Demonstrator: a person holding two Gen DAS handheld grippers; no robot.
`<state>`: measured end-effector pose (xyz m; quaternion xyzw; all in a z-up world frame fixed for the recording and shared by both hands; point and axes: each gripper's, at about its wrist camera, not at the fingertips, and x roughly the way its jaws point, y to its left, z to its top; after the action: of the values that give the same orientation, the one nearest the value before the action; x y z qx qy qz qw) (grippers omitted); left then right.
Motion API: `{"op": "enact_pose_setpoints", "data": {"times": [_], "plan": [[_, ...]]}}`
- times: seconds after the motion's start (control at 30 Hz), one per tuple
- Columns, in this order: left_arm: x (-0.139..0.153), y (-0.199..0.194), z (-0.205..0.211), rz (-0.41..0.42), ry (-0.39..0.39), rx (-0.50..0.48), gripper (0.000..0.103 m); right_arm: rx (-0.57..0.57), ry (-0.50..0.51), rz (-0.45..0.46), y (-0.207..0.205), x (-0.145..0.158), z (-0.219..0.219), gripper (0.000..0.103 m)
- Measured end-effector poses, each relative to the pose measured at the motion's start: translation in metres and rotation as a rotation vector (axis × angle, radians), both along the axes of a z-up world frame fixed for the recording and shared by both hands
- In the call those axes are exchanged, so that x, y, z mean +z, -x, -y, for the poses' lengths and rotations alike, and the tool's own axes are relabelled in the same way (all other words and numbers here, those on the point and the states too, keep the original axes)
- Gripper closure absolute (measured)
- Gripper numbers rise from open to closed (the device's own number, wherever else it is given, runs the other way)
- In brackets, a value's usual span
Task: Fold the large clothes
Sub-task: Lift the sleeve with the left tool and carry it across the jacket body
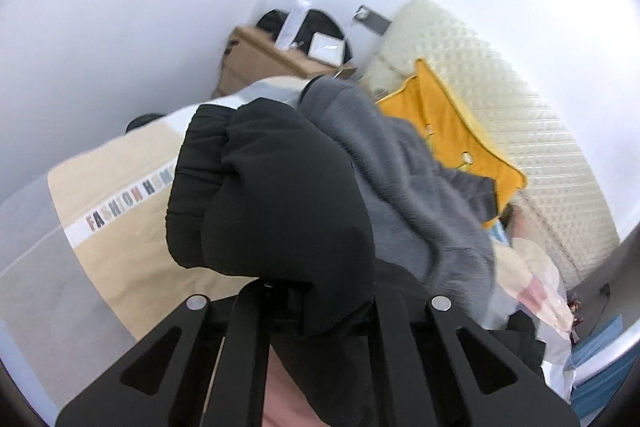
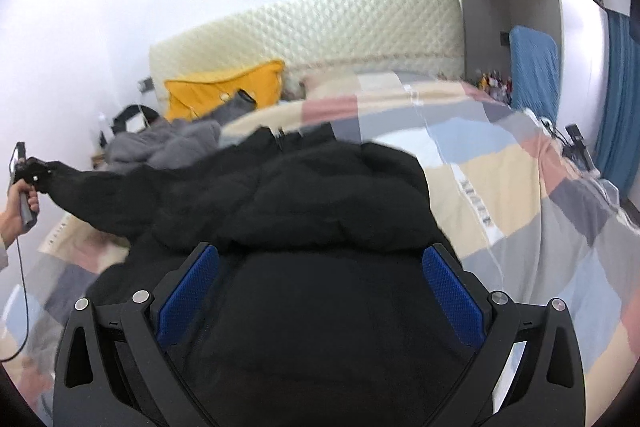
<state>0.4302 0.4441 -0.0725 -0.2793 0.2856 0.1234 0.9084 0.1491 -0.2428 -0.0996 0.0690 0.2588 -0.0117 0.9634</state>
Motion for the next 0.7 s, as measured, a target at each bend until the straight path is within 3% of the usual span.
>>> {"op": "enact_pose_setpoints", "data": {"times": [0.13,0.27,0.37,0.53,0.7], "plan": [[0.039,0.009,0.025,0.018,-0.033,-0.018,0.097,0.026,0.045,0.019,0.007,0.010,0.004,0.000],[0.077,0.023,0.057,0.046,-0.070,-0.045,0.097,0.052,0.003,0.000,0.012,0.007,0.014,0.000],[0.096,0.033,0.077,0.047,-0.068,-0.067,0.097,0.060,-0.001,0.003,0.017,0.007,0.022,0.000],[0.129,0.045,0.129,0.057,-0.162,-0.118,0.097,0.085,0.005,0.008,0.020,0.009,0.036,0.000],[0.158,0.056,0.177,0.087,-0.205,-0.167,0.097,0.084,-0.014,0.044,0.027,0.012,0.053,0.000]]}}
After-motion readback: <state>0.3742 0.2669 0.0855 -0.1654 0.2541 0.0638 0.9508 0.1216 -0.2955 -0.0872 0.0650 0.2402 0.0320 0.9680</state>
